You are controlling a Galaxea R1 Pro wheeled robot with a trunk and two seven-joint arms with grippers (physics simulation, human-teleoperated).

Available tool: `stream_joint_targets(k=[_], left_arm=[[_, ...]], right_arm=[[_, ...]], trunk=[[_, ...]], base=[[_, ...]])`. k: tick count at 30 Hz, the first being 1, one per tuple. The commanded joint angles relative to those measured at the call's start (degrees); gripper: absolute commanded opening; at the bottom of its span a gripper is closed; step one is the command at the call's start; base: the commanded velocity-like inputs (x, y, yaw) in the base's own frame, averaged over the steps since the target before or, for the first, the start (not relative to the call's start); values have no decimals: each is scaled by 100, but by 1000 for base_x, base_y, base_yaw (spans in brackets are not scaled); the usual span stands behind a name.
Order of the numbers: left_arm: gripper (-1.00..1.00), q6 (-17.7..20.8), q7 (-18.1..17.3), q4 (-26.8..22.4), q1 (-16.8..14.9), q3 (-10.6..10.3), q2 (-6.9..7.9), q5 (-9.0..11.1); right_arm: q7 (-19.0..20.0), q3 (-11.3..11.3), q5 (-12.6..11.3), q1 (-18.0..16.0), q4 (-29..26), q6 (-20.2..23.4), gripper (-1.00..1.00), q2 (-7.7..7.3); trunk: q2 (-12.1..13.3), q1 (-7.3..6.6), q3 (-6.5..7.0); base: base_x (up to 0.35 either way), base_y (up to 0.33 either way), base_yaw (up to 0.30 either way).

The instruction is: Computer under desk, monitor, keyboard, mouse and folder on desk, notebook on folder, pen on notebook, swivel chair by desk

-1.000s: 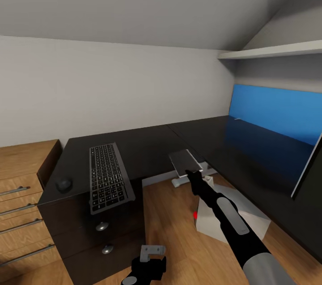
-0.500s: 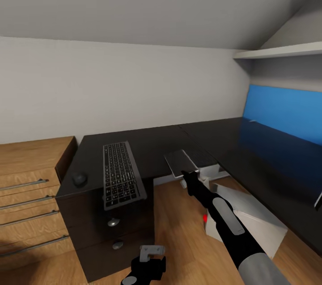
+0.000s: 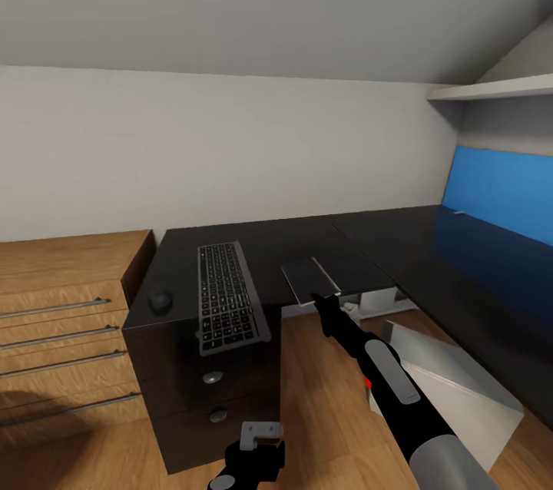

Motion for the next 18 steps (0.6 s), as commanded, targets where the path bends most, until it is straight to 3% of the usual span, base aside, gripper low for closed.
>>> stream_joint_targets(k=[1,10,14,18], left_arm=[[100,14,44,-9,-6,-15,3,39],[100,14,38,-9,-4,-15,3,39],[100,14,36,-9,-6,-15,3,39],[100,14,36,-9,-4,-15,3,39]], right_arm=[[-2,4,5,-1,215,17,-100,-2],[-1,-1,-1,-1,222,49,-100,-15],[5,-8,-10,-1,232,265,-100,-17],[7,-9,-280,-1,256,370,-100,-17]], trunk=[[-2,-1,-7],[-2,-1,-7],[-2,-1,-7],[-2,-1,-7]], base=[[0,0,19],[0,0,5],[0,0,0],[0,0,0]])
